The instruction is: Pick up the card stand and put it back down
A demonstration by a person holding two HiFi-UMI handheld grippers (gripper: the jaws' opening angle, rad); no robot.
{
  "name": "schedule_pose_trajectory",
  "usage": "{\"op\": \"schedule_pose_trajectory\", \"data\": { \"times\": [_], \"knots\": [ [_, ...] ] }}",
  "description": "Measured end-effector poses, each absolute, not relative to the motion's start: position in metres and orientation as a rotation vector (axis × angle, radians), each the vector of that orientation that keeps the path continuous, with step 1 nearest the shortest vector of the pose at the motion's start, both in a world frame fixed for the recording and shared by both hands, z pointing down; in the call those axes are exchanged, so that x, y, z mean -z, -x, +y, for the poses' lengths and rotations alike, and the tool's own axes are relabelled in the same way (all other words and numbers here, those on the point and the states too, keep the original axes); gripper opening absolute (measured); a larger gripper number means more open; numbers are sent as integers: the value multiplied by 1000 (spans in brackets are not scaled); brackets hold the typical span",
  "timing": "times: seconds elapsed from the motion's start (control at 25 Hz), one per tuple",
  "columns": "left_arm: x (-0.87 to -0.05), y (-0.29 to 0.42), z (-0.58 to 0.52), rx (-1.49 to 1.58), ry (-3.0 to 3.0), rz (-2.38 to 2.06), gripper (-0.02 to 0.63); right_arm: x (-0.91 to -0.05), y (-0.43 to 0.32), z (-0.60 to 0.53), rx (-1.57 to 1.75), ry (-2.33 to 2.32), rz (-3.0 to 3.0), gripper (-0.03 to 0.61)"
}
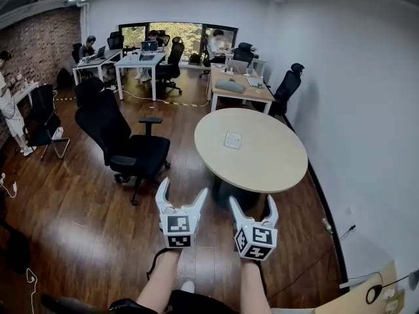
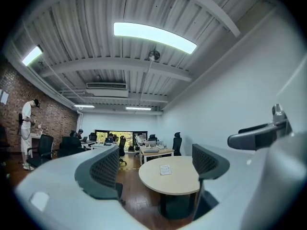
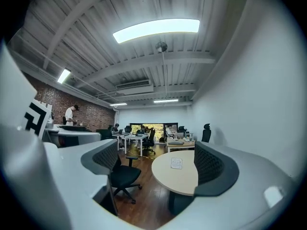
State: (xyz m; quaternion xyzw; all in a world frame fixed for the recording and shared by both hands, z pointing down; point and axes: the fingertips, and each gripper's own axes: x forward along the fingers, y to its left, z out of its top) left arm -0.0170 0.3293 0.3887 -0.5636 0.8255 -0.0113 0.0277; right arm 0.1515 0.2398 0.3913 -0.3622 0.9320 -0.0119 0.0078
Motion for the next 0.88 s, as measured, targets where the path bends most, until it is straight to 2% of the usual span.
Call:
{"op": "schedule_pose_trajectory", "data": {
  "times": [0.48,0.6,0.88],
  "knots": [
    [-404,78,302,-23,1804,2572,465,-392,-69,220,33,1075,2962,497],
    [-411,88,293,-31,1819,2579,443,-402,-61,203,55,1098,2974,497],
    [-426,127,252,21,1776,2616,443,-423,-16,151,111,1046,3006,497]
  ]
}}
